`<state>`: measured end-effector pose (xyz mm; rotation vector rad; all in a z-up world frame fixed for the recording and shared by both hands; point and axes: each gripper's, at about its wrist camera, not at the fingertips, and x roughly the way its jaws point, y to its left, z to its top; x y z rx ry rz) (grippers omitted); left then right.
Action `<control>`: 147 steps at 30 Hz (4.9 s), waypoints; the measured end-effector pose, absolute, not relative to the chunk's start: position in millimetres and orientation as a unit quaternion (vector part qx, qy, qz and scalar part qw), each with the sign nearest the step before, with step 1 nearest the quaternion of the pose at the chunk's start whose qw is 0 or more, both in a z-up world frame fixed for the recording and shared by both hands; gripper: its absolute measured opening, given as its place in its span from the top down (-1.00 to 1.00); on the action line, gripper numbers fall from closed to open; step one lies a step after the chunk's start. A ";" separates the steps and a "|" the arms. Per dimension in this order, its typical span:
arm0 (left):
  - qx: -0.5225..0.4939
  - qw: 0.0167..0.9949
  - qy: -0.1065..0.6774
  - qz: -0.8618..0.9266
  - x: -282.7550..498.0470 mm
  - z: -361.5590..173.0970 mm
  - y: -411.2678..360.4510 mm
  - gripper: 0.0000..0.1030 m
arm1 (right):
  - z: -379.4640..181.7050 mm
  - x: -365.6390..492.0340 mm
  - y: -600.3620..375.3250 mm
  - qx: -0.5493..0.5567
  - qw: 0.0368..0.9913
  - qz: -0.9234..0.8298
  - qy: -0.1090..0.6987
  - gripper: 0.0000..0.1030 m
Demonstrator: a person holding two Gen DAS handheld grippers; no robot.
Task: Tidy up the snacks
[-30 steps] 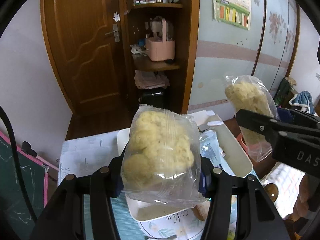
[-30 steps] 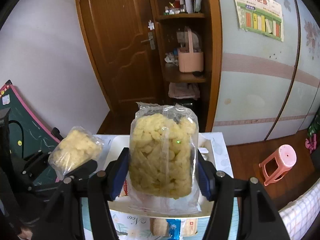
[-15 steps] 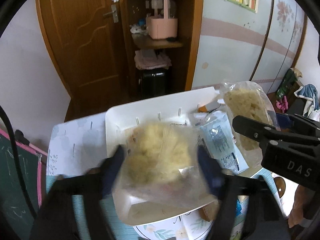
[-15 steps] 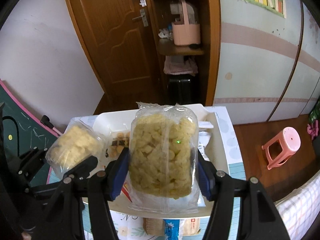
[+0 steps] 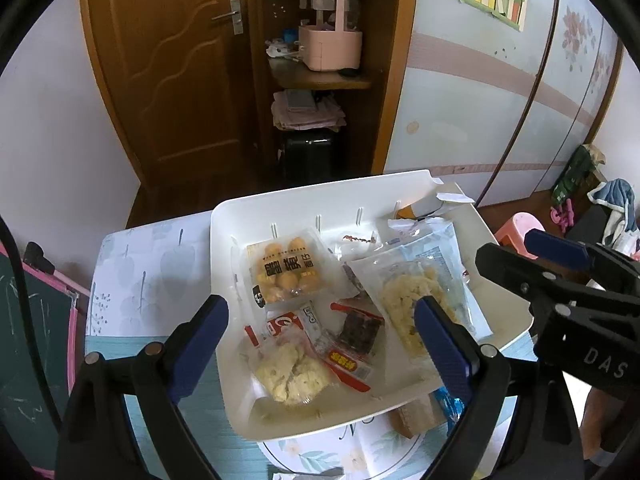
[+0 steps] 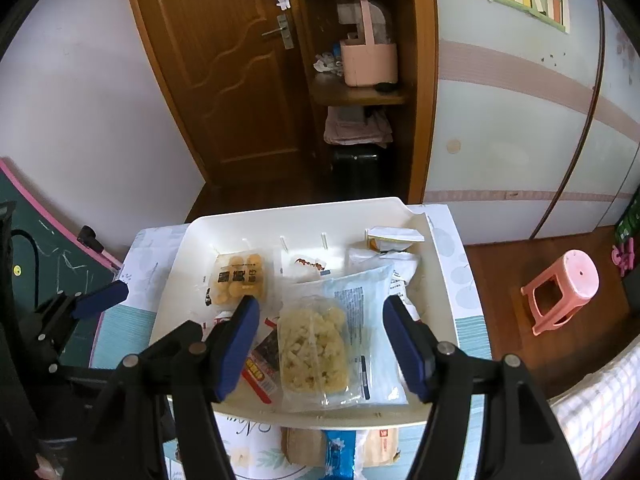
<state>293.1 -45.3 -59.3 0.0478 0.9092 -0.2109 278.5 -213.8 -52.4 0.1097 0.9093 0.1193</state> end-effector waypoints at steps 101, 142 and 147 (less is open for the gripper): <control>-0.052 0.858 0.506 -0.063 152.7 -212.5 14.7 0.45 | -211.5 55.3 -198.0 -0.050 0.861 0.101 0.495 -0.06; -0.003 0.951 0.295 -0.089 189.6 113.8 -1.8 0.49 | 120.4 172.5 -198.2 0.013 0.961 0.082 0.263 -0.04; 0.001 0.945 0.316 -0.081 241.7 97.7 -17.0 0.48 | 108.9 229.2 -193.1 0.017 0.957 0.066 0.280 -0.05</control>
